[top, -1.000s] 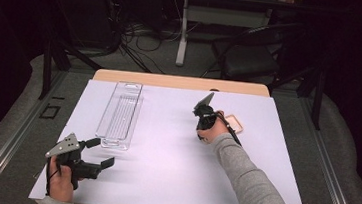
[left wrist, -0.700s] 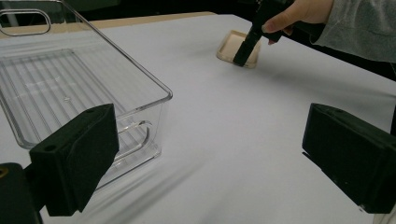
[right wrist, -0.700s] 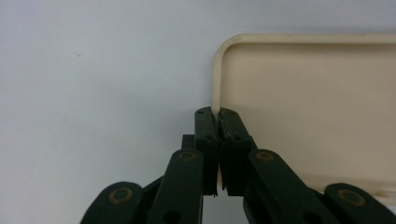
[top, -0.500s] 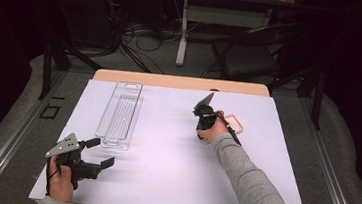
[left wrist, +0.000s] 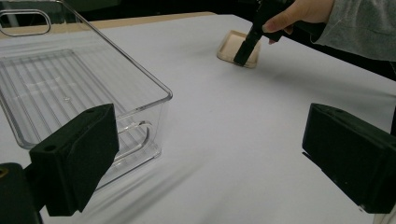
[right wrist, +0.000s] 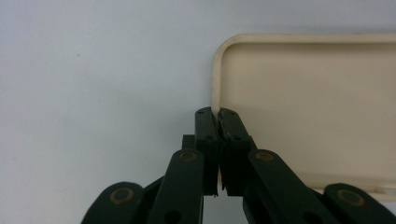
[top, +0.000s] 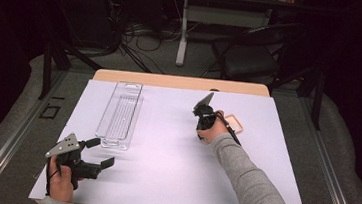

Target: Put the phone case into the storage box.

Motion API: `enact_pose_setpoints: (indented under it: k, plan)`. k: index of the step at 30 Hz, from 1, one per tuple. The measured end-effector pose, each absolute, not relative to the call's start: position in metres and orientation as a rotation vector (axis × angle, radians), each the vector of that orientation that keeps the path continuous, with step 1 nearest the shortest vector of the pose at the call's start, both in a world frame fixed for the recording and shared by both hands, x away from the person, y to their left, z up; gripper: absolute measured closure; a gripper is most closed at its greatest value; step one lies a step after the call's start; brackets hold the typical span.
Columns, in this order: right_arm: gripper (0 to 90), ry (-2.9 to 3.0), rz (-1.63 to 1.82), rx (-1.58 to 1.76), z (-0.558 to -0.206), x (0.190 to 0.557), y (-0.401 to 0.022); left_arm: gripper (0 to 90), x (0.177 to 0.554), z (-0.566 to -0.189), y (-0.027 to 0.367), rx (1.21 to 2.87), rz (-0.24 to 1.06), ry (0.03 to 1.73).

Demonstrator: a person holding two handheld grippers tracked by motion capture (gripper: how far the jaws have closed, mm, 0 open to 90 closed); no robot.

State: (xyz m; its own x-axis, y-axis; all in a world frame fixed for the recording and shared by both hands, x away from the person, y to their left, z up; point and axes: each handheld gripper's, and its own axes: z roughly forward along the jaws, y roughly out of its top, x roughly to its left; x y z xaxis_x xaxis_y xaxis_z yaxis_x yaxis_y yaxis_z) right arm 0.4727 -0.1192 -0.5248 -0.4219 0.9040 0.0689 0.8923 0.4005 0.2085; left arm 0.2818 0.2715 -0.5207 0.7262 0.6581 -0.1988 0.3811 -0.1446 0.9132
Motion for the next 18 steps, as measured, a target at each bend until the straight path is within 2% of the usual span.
enact_pose_setpoints:
  k: [18]
  plan:
    - [87.7,2.555,0.345,1.61,-0.5149,0.4672,-0.119,3.9,0.2823,-0.5211,0.2703,1.771,0.295,0.815]
